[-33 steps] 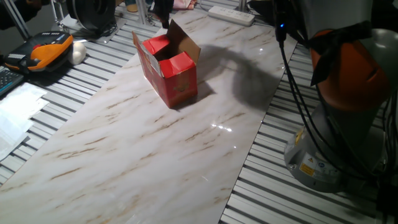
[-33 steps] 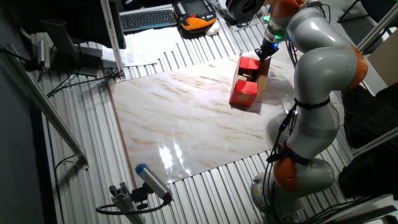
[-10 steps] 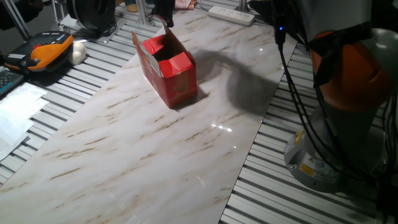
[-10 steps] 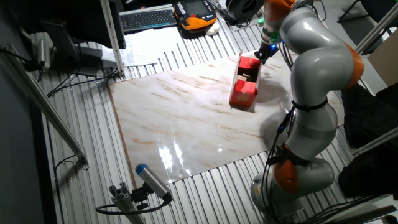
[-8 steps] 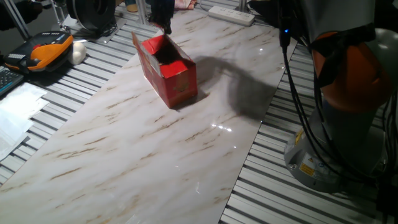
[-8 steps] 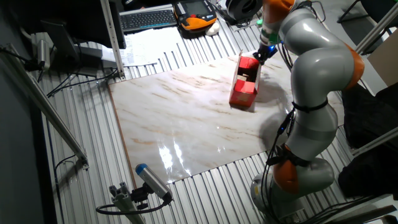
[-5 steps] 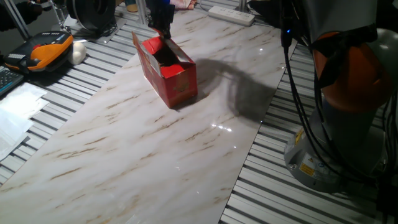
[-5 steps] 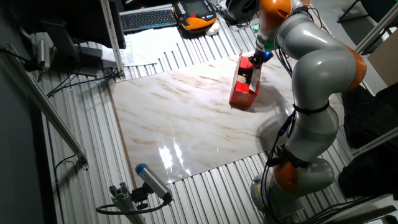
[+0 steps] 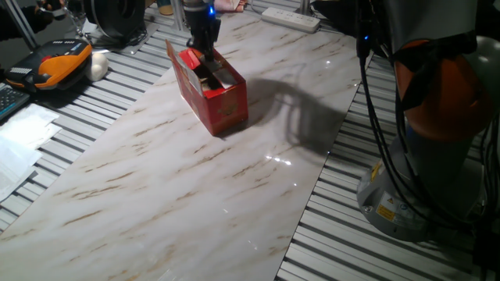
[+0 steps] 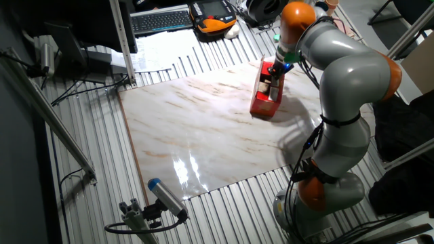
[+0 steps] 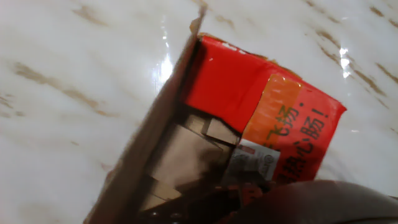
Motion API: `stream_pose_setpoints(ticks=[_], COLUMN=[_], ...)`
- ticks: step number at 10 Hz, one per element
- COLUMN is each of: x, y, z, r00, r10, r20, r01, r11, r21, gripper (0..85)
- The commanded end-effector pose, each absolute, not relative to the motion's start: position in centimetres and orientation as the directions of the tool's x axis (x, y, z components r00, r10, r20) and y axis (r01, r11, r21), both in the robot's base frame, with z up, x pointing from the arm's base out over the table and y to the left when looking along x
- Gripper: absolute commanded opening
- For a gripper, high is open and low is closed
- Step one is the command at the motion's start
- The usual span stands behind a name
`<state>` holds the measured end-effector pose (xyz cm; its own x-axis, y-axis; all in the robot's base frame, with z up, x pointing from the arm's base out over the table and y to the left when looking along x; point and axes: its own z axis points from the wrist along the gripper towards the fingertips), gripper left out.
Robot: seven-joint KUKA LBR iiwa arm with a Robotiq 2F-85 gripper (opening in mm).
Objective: Cover the box
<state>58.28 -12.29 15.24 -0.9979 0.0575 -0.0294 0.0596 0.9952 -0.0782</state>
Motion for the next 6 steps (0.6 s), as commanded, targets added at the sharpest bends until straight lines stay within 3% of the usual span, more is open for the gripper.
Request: stream_pose_setpoints(ticks=[1,6], x=[58.04,57.26], y=[-12.45,-12.33], z=[15.09,14.30], r00=[-0.998,-0.998], r10=[0.052,0.052], r20=[-0.027,-0.045], r01=[0.054,0.055], r11=[0.996,0.995], r21=[-0.076,-0.084], gripper=[0.0,0.0])
